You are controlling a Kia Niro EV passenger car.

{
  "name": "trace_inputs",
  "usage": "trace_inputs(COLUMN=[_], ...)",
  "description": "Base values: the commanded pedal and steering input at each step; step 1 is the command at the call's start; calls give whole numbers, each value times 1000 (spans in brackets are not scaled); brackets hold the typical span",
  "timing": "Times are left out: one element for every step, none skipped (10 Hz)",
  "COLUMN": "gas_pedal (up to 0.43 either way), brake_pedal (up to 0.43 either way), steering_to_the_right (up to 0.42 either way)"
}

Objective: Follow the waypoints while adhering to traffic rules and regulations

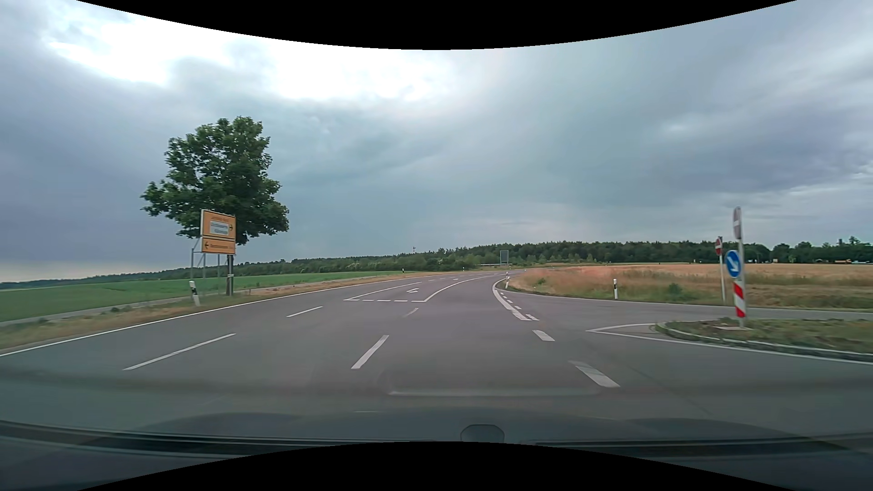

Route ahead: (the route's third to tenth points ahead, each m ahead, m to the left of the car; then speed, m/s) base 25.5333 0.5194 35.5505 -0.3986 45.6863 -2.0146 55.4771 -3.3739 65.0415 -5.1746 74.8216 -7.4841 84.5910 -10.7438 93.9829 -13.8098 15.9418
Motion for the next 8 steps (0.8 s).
trace_inputs(gas_pedal=[110,110,110,98,79,67,79,87], brake_pedal=[0,0,0,0,0,0,0,0], steering_to_the_right=[7,9,11,12,13,18,19,19])
